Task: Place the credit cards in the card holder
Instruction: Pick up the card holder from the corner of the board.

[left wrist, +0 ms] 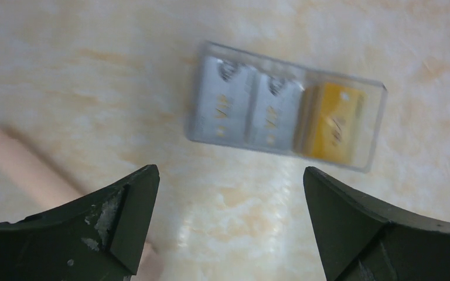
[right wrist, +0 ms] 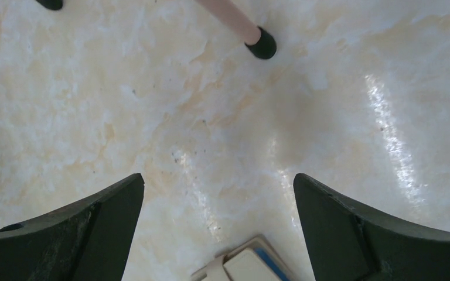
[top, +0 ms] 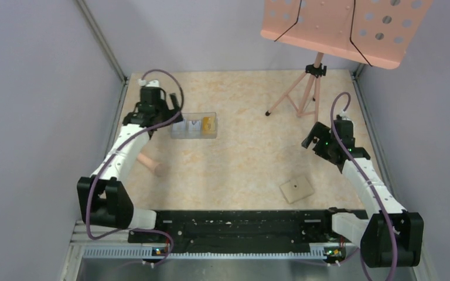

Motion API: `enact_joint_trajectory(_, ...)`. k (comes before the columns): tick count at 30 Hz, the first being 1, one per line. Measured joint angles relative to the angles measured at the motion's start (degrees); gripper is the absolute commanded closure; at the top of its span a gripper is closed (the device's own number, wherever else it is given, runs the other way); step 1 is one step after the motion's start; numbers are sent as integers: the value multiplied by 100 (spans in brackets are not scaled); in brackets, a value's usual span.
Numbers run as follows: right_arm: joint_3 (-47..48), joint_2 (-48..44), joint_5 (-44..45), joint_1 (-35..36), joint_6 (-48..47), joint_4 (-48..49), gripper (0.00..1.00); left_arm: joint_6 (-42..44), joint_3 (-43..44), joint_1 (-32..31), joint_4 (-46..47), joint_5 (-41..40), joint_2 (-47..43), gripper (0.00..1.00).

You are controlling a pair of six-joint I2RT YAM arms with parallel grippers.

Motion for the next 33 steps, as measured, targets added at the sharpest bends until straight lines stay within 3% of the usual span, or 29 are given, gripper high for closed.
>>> enact_joint_trajectory(5,162,179,-597,-4,107,-601,2,-166,2,-1554,-109,404,450,5)
enact_joint_trajectory(9,186,260,-944,-74,146,-951,2,-448,142,-2691,-90,1091,1012,1)
enact_joint_trajectory(19,-361,-254,-1488,-466,640,-1572,1,-605,2002,-4813,-192,2951,3252,2)
enact_joint_trajectory(23,-573,-876,-1574,-476,946,-1950,3,-728,2111,-5093,-219,3556,3550,4)
enact_joint_trajectory(33,-1403,-1829,-2345,-476,1759,-2288,18,-1224,2116,-4979,212,4492,3912,9)
